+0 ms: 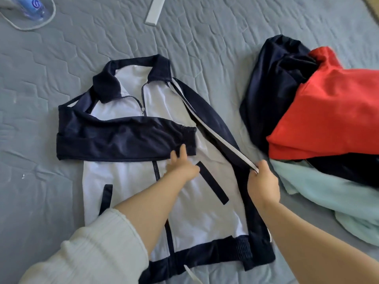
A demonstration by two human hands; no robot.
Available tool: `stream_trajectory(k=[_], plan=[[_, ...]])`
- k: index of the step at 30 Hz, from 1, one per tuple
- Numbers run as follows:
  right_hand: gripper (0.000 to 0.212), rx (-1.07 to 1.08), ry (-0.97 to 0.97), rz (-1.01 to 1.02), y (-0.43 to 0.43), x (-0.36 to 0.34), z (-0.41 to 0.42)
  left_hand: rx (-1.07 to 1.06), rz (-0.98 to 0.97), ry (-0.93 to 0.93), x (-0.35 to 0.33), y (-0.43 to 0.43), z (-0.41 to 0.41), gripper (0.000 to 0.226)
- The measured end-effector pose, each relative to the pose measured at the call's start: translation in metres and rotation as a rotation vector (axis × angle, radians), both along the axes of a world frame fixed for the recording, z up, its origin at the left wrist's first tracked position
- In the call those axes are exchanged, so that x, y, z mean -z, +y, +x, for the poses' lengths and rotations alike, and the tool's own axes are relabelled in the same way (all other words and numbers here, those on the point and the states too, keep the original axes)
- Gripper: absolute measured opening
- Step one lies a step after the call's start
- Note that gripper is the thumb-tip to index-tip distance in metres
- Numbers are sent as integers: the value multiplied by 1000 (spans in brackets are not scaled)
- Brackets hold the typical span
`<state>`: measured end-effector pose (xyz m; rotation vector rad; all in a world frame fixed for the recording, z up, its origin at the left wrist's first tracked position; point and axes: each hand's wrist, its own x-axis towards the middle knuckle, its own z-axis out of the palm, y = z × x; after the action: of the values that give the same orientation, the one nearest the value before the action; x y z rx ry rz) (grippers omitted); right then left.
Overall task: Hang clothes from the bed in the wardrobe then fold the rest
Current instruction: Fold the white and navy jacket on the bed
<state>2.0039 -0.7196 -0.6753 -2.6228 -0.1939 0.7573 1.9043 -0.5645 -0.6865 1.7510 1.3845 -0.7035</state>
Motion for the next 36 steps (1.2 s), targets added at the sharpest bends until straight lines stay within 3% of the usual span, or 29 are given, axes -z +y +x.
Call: stream_trajectory(k=[3, 6, 9, 12, 15, 16, 18, 22, 24, 26, 29, 33, 36], plan=[[11, 58, -53, 71, -4, -6, 20, -337, -209, -302, -11, 10, 27, 84], [15, 154, -107, 244, -2, -12, 34, -327, -133, -522, -25, 11, 42, 67], [14, 211, -115, 434, 11, -24, 32, -366, -199, -503, -41, -5, 51, 15], [10, 31, -55, 507, 29, -45, 22, -494, -436, -453, -63, -18, 61, 34], [16, -144, 18, 572, 40, -66, 14, -520, -420, -388, -89, -15, 76, 28], [18, -154, 38, 566, 41, -72, 14, -549, -398, -356, -100, -10, 80, 20], [21, -157, 71, 506, 41, -81, 15, -660, -404, -385, -117, 1, 83, 25], [18, -263, 125, 225, 38, -99, 30, -1005, -495, -657, -140, 28, 77, 32], [25, -326, 145, 238, 45, -111, 34, -1090, -512, -798, -145, 41, 66, 29], [21, -282, 167, 383, 61, -127, 32, -1003, -390, -817, -145, 46, 51, 20], [10, -79, 331, 599, 93, -148, 21, -640, -154, -737, -143, 43, 22, 12], [18, 103, 714, 645, 127, -158, -3, -491, -568, -837, -153, 42, -20, 27], [23, 285, 992, 774, 146, -159, -28, -360, -543, -852, -145, 53, -49, 61]])
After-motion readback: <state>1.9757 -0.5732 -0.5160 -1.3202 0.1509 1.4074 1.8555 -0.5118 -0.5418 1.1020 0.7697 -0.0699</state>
